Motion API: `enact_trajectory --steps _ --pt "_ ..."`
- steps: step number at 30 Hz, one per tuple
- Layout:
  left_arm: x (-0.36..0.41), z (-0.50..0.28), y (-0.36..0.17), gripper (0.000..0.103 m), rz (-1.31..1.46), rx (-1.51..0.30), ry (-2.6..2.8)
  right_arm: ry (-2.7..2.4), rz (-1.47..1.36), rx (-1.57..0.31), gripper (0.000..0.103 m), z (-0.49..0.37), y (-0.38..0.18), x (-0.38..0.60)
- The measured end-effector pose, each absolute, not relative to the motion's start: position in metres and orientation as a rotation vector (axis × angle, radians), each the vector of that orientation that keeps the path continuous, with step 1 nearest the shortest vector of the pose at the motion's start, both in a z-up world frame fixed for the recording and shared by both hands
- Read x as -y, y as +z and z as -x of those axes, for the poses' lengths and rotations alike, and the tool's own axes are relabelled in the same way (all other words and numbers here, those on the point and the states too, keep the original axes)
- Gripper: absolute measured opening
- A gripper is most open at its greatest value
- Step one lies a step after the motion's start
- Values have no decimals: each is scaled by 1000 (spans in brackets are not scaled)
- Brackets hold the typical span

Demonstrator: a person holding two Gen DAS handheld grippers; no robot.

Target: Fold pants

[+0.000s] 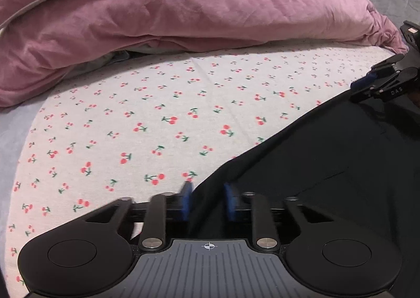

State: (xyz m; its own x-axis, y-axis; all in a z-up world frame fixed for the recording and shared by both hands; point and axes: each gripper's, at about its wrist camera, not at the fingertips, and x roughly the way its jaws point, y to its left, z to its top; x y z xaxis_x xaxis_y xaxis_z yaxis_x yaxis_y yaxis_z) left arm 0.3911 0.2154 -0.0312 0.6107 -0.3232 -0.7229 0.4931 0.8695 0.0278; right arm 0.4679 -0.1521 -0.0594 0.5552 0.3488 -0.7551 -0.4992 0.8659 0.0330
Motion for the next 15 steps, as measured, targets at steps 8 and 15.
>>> enact_trajectory --steps 8,15 --pt "-196 -364 -11 1 -302 -709 -338 413 261 -778 0 -431 -30 137" --pt "-198 -309 33 1 -255 -615 -317 415 221 -660 0 -364 33 158"
